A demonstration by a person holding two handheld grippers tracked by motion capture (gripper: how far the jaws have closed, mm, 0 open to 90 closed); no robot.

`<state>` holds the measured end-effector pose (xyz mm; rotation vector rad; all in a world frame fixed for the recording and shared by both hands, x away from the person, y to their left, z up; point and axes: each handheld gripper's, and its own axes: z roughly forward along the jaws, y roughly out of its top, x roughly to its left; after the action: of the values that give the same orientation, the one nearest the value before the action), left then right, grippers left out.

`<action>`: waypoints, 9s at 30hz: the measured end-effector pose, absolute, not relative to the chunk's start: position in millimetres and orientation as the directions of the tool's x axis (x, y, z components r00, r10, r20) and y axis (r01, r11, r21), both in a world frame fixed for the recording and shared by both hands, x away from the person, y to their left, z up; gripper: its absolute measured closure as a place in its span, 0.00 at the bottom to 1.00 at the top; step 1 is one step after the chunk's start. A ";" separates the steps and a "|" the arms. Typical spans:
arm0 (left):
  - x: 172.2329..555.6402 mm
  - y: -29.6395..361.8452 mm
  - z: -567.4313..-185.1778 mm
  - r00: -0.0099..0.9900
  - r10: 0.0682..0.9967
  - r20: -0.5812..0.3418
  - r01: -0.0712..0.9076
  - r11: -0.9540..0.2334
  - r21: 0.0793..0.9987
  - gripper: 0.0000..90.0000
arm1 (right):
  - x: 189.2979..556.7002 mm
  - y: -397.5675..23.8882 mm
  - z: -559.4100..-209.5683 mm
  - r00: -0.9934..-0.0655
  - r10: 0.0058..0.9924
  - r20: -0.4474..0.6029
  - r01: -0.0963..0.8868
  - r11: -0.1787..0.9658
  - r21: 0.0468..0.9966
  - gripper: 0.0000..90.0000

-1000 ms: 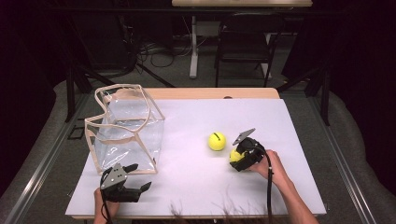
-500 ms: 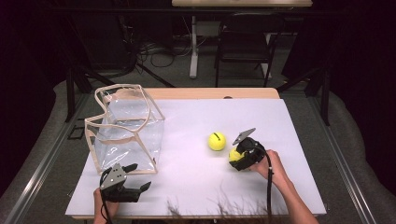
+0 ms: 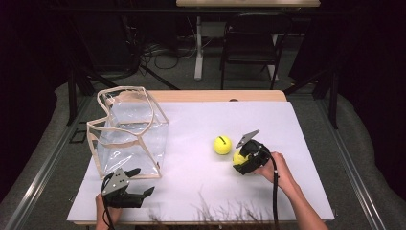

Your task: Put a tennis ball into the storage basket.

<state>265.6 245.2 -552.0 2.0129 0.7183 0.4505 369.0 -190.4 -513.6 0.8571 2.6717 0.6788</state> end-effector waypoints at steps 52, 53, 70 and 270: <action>265.5 244.4 -552.4 0.763 0.646 0.033 0.306 -0.405 0.862 0.18 | 370.5 -143.4 -501.9 -0.866 0.490 -0.099 0.396 0.793 0.464 0.29; 265.6 244.3 -552.5 0.763 0.645 0.032 0.306 -0.405 0.861 0.18 | 370.9 -142.7 -501.6 -0.868 0.487 -0.096 0.393 0.794 0.464 0.29; 265.4 244.6 -552.3 0.763 0.646 0.035 0.303 -0.404 0.863 0.18 | 376.8 -129.2 -497.3 -0.883 0.459 -0.098 0.369 0.808 0.459 0.29; 265.8 244.0 -552.9 0.772 0.635 0.038 0.295 -0.411 0.862 0.18 | 447.3 3.4 -379.8 -0.935 0.247 -0.256 0.124 0.901 0.416 0.29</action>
<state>265.8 244.0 -552.9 2.0158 0.6975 0.4510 447.3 3.4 -379.8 0.2757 2.7615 0.5754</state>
